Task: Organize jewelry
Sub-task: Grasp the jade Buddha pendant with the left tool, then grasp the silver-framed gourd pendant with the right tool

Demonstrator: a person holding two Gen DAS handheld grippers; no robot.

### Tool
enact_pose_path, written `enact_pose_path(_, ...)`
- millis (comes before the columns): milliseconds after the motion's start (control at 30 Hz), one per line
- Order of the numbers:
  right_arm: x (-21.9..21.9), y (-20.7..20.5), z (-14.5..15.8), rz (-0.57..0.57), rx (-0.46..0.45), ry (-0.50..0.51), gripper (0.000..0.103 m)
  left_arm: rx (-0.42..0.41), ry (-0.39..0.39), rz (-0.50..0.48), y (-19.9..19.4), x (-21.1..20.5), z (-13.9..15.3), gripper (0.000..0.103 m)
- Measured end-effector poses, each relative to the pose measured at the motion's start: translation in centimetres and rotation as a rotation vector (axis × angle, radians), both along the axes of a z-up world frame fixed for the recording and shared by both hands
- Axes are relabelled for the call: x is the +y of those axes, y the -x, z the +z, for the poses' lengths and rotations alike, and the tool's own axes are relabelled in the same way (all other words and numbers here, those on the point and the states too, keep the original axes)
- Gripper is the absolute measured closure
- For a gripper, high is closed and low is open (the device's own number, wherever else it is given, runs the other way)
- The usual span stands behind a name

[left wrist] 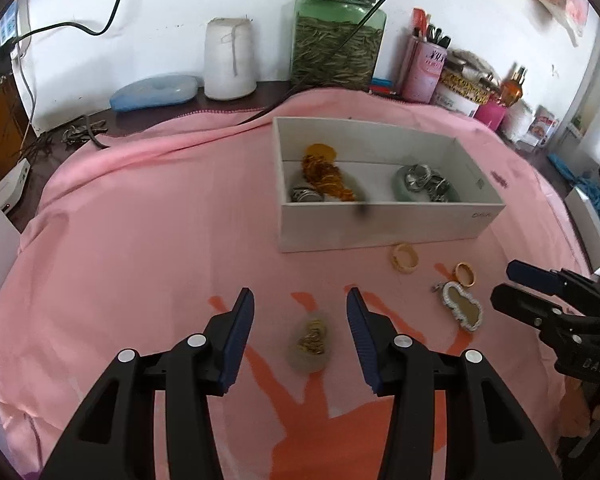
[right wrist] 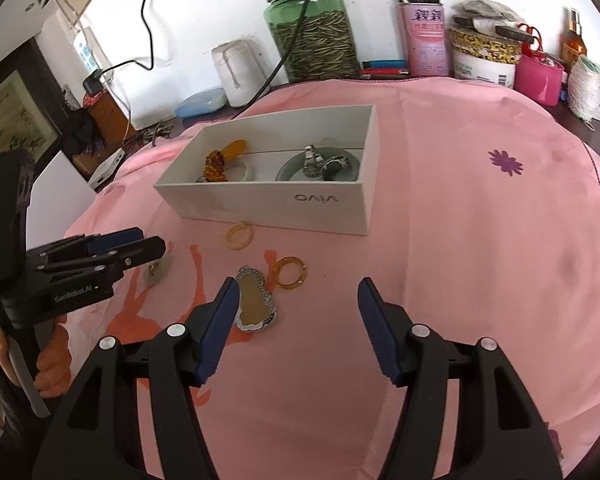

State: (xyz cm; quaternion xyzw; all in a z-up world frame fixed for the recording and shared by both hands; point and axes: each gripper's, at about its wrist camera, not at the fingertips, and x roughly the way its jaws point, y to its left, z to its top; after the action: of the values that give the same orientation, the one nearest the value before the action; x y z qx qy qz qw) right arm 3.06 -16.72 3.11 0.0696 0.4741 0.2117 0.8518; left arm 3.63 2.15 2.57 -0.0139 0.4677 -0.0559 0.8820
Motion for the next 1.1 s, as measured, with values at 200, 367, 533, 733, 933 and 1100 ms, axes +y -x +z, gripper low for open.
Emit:
enact_pose_path(200,0.0,0.0,-0.2,0.003,0.009,-0.002,0.044,0.052,-0.055,-0.065,-0.2,-0.8,-0.7,0.056)
enact_pose_path(367,-0.1,0.0,-0.2,0.004,0.010,-0.005,0.044,0.047,-0.092,-0.112,0.3,-2.1,-1.3,0.078)
enact_pose_path(533,0.1,0.0,-0.1,0.008,0.009,-0.006,0.044,0.027,-0.073,-0.096,0.6,-2.7,-1.3,0.078)
enact_pose_path(733,1.0,0.2,-0.1,0.039,0.002,-0.004,0.044,0.033,0.021,-0.033,0.0,-1.9,-1.1,0.078)
enact_pose_path(933,2.6,0.7,-0.3,0.085,-0.024,0.046,0.044,0.030,0.018,-0.011,-0.1,-1.6,-1.1,0.078)
enact_pose_path(1100,4.5,1.9,-0.8,0.152,-0.074,0.161,0.061,0.024,0.003,-0.011,-0.1,-1.9,-1.1,0.078)
